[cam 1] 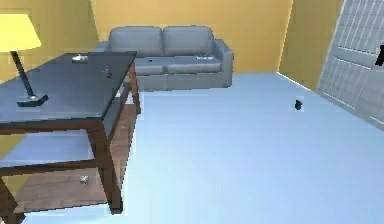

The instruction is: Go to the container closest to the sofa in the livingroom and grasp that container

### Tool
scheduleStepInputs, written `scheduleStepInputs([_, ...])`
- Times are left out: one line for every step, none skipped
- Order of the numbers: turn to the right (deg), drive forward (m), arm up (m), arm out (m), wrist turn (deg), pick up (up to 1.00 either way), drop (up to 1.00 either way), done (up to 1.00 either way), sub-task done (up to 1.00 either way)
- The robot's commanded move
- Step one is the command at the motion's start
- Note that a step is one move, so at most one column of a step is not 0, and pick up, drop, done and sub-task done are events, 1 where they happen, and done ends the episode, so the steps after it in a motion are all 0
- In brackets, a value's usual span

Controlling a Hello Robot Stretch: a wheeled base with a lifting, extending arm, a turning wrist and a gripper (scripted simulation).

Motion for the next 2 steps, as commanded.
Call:
scheduleStepInputs([0.0,1.0,0.0,0.0,0.0,0.0,0.0,0.0,0.0])
scheduleStepInputs([-6.0,0.0,0.0,0.0,0.0,0.0,0.0,0.0,0.0])
